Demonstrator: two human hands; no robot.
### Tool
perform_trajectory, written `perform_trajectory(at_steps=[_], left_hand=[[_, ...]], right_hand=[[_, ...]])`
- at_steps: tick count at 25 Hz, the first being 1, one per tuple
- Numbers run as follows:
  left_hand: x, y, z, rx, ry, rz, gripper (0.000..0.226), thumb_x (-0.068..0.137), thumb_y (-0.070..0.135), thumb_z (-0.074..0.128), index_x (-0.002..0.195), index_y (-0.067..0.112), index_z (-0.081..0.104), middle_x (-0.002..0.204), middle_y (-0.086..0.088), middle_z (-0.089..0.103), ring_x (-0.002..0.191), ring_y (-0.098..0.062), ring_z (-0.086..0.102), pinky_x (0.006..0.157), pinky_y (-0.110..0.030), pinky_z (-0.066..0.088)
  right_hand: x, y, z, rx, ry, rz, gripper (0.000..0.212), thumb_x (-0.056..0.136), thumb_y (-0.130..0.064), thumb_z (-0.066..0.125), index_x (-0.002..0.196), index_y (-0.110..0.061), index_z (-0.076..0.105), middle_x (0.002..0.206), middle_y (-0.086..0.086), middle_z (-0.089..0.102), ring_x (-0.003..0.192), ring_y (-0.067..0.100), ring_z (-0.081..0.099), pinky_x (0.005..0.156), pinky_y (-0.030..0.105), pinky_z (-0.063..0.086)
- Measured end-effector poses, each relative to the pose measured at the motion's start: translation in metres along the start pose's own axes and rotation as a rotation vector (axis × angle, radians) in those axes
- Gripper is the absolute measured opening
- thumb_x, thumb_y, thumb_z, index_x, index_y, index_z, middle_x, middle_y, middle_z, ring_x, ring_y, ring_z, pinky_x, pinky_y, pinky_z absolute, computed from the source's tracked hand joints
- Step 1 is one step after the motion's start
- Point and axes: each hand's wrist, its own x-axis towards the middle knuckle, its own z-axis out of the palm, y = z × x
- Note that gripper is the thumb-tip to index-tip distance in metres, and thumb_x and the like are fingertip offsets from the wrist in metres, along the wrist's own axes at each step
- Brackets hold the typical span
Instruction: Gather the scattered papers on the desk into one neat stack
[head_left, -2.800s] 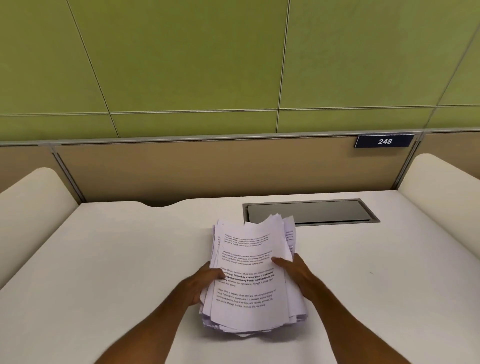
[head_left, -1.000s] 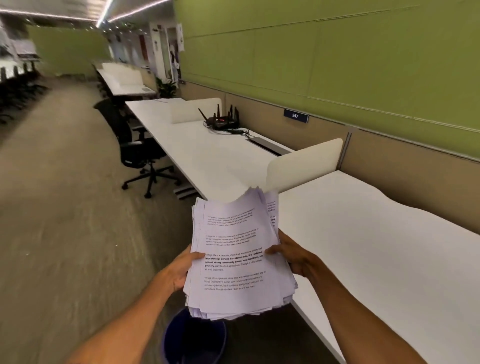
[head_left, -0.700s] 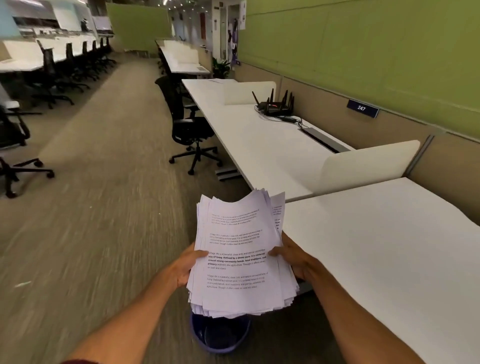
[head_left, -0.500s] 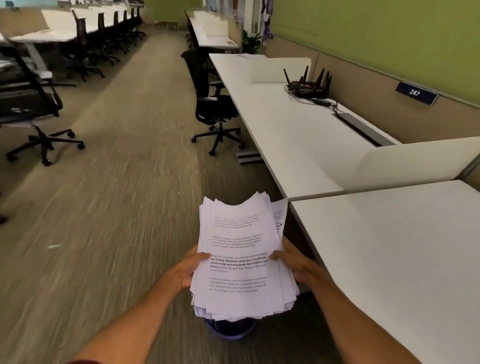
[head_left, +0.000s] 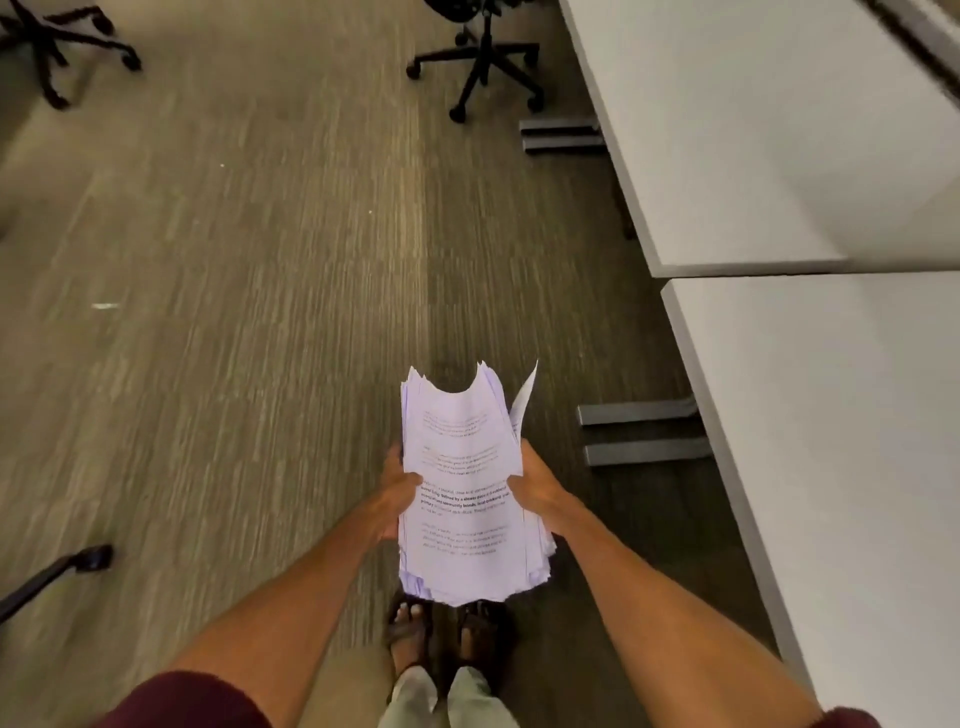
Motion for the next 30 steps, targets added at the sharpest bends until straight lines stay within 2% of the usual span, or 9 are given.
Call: perform_trajectory(at_steps=[5, 10, 15, 17, 19, 20, 22, 24, 30], left_hand=[[0.075, -0.060, 0.006, -0.006, 0.069, -0.041, 0.054, 0.098, -0.001, 0.038, 0.146, 0.020, 0.023, 0.140, -0.012, 0.047, 0.115, -0.031, 0.054, 0.091, -0.046, 0.051], [0.149, -0.094, 0.004, 0.023, 0.030, -0.085, 0.051, 0.098, -0.001, 0.037, 0.142, 0.022, 0.028, 0.136, -0.012, 0.051, 0.104, -0.027, 0.056, 0.081, -0.040, 0.050], [0.211, -0.116, 0.019, 0.225, -0.160, -0.257, 0.044, 0.096, 0.009, 0.044, 0.139, 0.018, 0.041, 0.124, -0.009, 0.057, 0.099, -0.029, 0.060, 0.082, -0.041, 0.050], [0.233, -0.122, 0.023, 0.257, -0.186, -0.291, 0.031, 0.094, 0.005, 0.046, 0.124, 0.008, 0.053, 0.119, -0.015, 0.060, 0.101, -0.033, 0.061, 0.084, -0.042, 0.049], [0.248, -0.124, 0.025, 0.247, -0.157, -0.323, 0.018, 0.092, 0.004, 0.047, 0.102, 0.009, 0.061, 0.104, -0.015, 0.065, 0.086, -0.028, 0.062, 0.077, -0.036, 0.048], [0.254, -0.125, 0.025, 0.242, -0.143, -0.332, 0.018, 0.092, 0.005, 0.047, 0.102, 0.010, 0.061, 0.105, -0.015, 0.065, 0.087, -0.026, 0.062, 0.078, -0.035, 0.049], [0.264, -0.130, 0.025, 0.261, -0.135, -0.311, 0.033, 0.096, 0.013, 0.045, 0.129, 0.014, 0.052, 0.132, -0.013, 0.057, 0.114, -0.026, 0.056, 0.093, -0.039, 0.046], [0.264, -0.133, 0.026, 0.376, -0.125, -0.242, 0.051, 0.100, 0.022, 0.044, 0.149, 0.019, 0.029, 0.150, -0.007, 0.038, 0.132, -0.024, 0.041, 0.104, -0.036, 0.036], [0.254, -0.131, 0.035, 0.935, -0.103, 0.045, 0.061, 0.100, 0.033, 0.043, 0.153, 0.015, 0.018, 0.161, -0.005, 0.017, 0.146, -0.027, 0.021, 0.119, -0.044, 0.021]], right_hand=[[0.064, 0.062, 0.032, -0.039, -0.009, 0.137, 0.047, 0.103, -0.018, 0.043, 0.147, -0.028, 0.032, 0.137, 0.001, 0.055, 0.115, 0.016, 0.056, 0.098, 0.040, 0.048], [0.134, 0.119, 0.040, -0.054, -0.019, 0.237, 0.062, 0.099, -0.004, 0.039, 0.154, -0.025, 0.018, 0.149, 0.003, 0.043, 0.127, 0.022, 0.048, 0.104, 0.039, 0.042], [0.180, 0.178, 0.057, -0.188, -0.005, 0.544, 0.079, 0.100, -0.011, 0.041, 0.154, -0.021, -0.016, 0.157, 0.016, 0.027, 0.136, 0.035, 0.040, 0.110, 0.042, 0.037], [0.196, 0.193, 0.060, -0.179, 0.002, 0.555, 0.077, 0.098, -0.010, 0.041, 0.154, -0.021, -0.011, 0.154, 0.017, 0.029, 0.133, 0.036, 0.041, 0.106, 0.043, 0.041], [0.210, 0.202, 0.058, -0.124, 0.036, 0.514, 0.066, 0.096, -0.008, 0.041, 0.153, -0.022, 0.009, 0.145, 0.016, 0.040, 0.122, 0.035, 0.050, 0.088, 0.043, 0.052], [0.217, 0.204, 0.057, -0.115, 0.067, 0.478, 0.060, 0.096, -0.007, 0.042, 0.150, -0.019, 0.018, 0.142, 0.016, 0.044, 0.118, 0.034, 0.052, 0.084, 0.042, 0.053], [0.224, 0.206, 0.055, -0.141, 0.128, 0.430, 0.057, 0.097, -0.009, 0.046, 0.149, -0.014, 0.024, 0.147, 0.017, 0.041, 0.127, 0.035, 0.048, 0.098, 0.042, 0.047], [0.228, 0.206, 0.055, -0.240, 0.142, 0.421, 0.062, 0.098, -0.012, 0.048, 0.153, -0.010, 0.019, 0.153, 0.019, 0.034, 0.137, 0.036, 0.040, 0.111, 0.040, 0.036], [0.219, 0.193, 0.066, -0.659, 0.034, 0.253, 0.053, 0.099, -0.028, 0.047, 0.146, -0.009, 0.033, 0.143, 0.020, 0.046, 0.132, 0.037, 0.045, 0.107, 0.046, 0.042]])
